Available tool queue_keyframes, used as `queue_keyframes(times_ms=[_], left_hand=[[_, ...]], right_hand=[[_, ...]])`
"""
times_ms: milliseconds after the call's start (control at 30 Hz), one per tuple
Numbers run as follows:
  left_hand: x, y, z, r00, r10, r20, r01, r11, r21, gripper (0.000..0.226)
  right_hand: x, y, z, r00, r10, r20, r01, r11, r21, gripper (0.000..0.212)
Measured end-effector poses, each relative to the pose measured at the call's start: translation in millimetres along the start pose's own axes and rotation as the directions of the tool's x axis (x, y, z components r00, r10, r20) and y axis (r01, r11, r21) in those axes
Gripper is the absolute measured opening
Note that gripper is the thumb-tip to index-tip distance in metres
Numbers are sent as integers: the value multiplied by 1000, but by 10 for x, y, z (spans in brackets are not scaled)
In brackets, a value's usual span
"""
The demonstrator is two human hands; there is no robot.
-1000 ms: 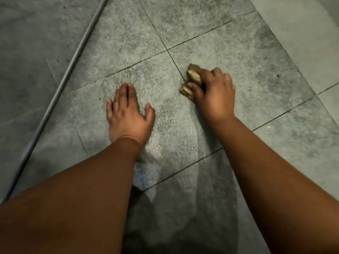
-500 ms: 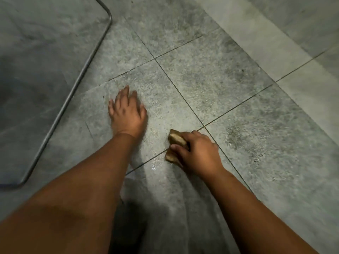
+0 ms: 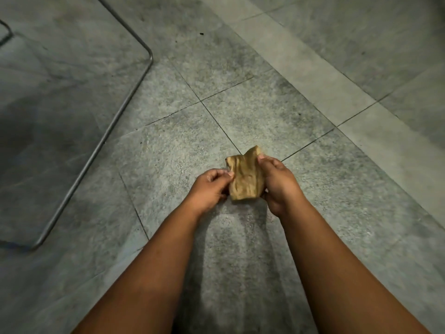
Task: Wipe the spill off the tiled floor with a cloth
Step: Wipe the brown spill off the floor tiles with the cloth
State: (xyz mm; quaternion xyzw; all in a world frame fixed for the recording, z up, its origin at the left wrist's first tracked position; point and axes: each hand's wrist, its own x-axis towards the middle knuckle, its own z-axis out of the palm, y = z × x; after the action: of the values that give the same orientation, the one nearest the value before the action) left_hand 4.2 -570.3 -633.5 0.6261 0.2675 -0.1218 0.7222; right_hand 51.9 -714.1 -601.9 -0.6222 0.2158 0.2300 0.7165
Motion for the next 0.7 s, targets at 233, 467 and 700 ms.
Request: queue_keyframes(times_ms=[233, 467, 700], left_hand=[[-77, 114, 114, 993, -58, -100, 30, 964, -263, 8], [-55, 230, -20, 999, -29, -21, 18, 909, -416, 10], [-62, 266, -2, 995, 70, -69, -87, 954, -288, 16]], right_hand=[[-124, 311, -42, 953, -227, 200, 280, 912, -299, 66], [-98, 371, -41, 912, -280, 301, 402, 761, -509, 62], [-93, 147, -1, 892, -440, 101, 389, 635, -667, 20]])
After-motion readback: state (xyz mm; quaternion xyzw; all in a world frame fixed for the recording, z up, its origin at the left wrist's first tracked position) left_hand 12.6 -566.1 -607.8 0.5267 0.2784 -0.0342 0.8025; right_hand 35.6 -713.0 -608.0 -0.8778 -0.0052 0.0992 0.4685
